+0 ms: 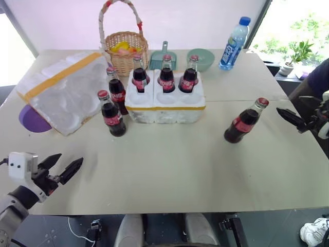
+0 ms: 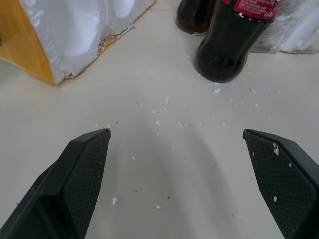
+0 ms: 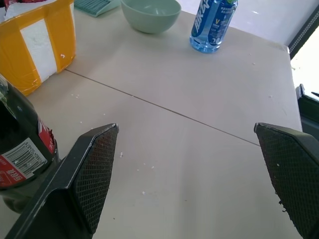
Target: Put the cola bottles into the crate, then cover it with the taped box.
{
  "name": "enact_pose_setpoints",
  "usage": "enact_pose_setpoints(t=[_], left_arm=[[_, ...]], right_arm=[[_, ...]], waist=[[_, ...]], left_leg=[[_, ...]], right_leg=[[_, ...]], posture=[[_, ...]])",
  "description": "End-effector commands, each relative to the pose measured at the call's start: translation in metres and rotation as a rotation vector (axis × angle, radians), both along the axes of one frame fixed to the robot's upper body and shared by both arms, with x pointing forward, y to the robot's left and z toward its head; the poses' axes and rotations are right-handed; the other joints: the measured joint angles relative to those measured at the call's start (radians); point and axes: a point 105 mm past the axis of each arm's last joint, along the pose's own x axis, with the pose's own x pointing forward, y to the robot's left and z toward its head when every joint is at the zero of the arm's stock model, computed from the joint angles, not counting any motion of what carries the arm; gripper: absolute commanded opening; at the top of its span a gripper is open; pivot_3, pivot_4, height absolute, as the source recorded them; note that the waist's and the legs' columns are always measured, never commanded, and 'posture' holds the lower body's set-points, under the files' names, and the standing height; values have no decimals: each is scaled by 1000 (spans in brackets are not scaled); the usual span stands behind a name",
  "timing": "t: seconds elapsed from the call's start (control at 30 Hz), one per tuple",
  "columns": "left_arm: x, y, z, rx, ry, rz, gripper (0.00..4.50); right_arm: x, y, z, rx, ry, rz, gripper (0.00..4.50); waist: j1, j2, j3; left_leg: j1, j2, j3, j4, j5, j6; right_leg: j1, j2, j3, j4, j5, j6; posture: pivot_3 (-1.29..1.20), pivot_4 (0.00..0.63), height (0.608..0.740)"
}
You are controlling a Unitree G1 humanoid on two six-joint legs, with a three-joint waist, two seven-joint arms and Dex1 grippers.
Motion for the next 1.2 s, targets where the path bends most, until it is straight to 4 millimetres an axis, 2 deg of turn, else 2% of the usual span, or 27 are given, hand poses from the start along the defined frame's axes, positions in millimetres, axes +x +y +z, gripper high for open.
enact_pose_setpoints(t=[0.03,0.27,0.37,0.47,0.53,0.63,0.73,0.87,0.93,1.03,1.2], left_arm=[[3,-1,11,27,-37,-8,4452],[16,5,18,-21,-81,58,4452],[21,0,21,-19,-100,36,4452],[30,-11,25,-10,-121,-18,4452],[40,-15,31,-18,-148,-26,4452],[53,-22,41,-35,-173,-65,4452],[61,-31,42,1,-172,-126,4452],[74,-41,46,17,-186,-187,4452],[81,-48,45,46,-189,-235,4452],[92,-58,45,59,-203,-288,4452],[114,-75,41,59,-226,-362,4452]], right_arm=[[-2,1,10,-20,-47,3,4500],[-1,-3,6,-16,-40,-41,4500],[-3,-1,7,0,-31,-17,4500],[-4,1,24,21,-49,32,4500],[-4,5,47,25,-78,86,4500],[-9,20,78,12,-96,215,4500],[-12,32,100,-24,-82,310,4500],[-22,62,137,-35,-85,492,4500],[-32,87,149,-50,-60,638,4500],[-37,113,156,-77,-36,764,4500],[-34,139,152,-80,-19,849,4500]], waist=[[0,0,0],[1,0,0],[0,0,0],[0,0,0],[0,3,1],[0,4,2],[-1,4,2],[-3,6,3],[-1,6,3],[1,7,3],[4,5,3]], left_leg=[[0,0,0,0,0,0],[0,0,0,0,0,0],[0,0,0,0,0,0],[0,0,0,0,0,0],[0,-1,0,1,0,0],[0,0,0,2,0,0],[0,0,0,0,0,0],[0,0,1,-1,0,0],[-1,0,0,-1,0,0],[-1,0,0,-2,0,0],[-2,-1,0,-1,0,0]], right_leg=[[0,0,0,0,0,0],[0,0,0,0,0,0],[0,0,0,0,0,0],[0,1,0,0,0,0],[0,1,0,0,0,1],[0,1,0,1,1,0],[0,1,0,1,1,0],[-1,1,0,1,1,0],[-2,1,0,1,1,0],[-3,1,0,1,1,0],[-3,0,0,0,1,0]], posture=[[0,150,740],[0,150,740],[0,150,740],[0,150,740],[0,150,740],[0,150,740],[0,150,740],[0,150,740],[0,150,740],[0,150,740],[0,150,740]])
